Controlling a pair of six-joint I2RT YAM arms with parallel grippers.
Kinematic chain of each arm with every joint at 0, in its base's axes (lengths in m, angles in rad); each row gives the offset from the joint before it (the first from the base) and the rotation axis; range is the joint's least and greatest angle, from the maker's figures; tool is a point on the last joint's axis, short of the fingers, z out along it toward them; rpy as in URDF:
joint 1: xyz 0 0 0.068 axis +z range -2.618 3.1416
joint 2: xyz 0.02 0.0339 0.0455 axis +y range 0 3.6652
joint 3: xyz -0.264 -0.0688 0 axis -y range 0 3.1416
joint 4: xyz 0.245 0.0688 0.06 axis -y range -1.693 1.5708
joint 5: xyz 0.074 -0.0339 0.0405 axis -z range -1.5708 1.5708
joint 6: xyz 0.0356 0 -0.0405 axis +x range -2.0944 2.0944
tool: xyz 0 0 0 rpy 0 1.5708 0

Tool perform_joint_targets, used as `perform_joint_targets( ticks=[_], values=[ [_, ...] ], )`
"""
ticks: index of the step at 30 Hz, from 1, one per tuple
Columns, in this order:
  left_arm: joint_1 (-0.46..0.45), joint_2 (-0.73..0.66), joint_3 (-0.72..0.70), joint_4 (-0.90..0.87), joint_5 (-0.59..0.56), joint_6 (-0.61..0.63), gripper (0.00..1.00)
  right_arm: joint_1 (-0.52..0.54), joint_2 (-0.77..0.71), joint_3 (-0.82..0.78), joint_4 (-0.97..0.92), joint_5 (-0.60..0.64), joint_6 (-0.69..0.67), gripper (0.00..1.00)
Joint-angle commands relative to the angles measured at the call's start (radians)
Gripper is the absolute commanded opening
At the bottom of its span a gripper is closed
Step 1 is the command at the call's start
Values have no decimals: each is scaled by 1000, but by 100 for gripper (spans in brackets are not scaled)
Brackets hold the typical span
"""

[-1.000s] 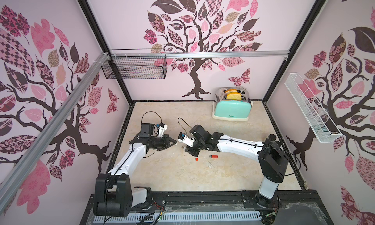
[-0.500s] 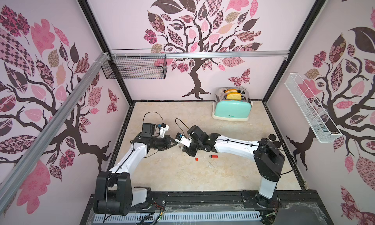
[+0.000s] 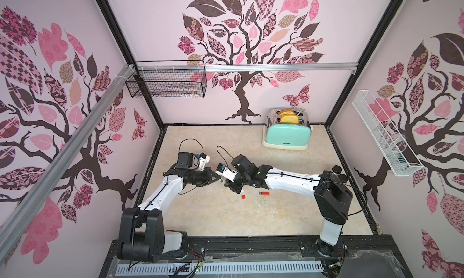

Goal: Close the usb drive cover
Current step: Close the cover of the USB drive.

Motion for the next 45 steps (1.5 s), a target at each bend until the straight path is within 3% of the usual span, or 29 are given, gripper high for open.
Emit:
perform_joint_targets(
  ticks=[1,11,20,24,32,36,41,45],
  values=[
    [-7,-9,15,3,11,11,0,4,-51,1,41,21,3,0],
    [-14,6,19,-5,38,3,0,4,-78,-34,133,37,39,0],
    [-27,1,9,20,67,-19,0,4,-48,1,160,-52,104,0],
    [-34,1,9,14,72,-20,0,15,-70,-64,288,-60,24,0],
    [-38,15,23,0,68,-12,0,28,-60,-46,376,5,-76,0],
    [-46,13,10,11,69,-11,0,23,-67,-58,484,47,-16,0],
    [-48,3,0,20,74,-17,0,7,-48,-7,521,-18,134,0],
    [-48,13,18,-4,67,-3,0,7,-33,23,527,-72,130,0]
  ],
)
